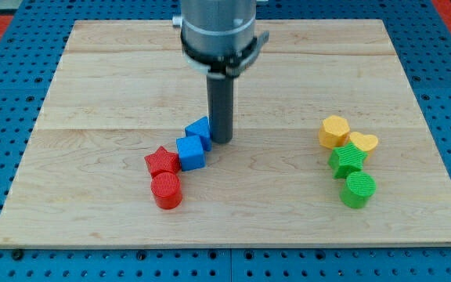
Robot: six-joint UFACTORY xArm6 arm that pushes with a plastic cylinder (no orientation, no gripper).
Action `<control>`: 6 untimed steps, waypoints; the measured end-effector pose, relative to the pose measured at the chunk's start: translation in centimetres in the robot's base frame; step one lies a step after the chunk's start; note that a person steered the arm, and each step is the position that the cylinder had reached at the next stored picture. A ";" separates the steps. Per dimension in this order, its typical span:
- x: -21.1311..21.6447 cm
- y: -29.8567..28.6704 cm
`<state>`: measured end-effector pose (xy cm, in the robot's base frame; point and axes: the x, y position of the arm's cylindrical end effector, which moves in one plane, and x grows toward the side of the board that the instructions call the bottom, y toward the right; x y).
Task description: Push the yellow blocks and green blocks upwards
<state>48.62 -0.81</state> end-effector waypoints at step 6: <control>-2.3 16.9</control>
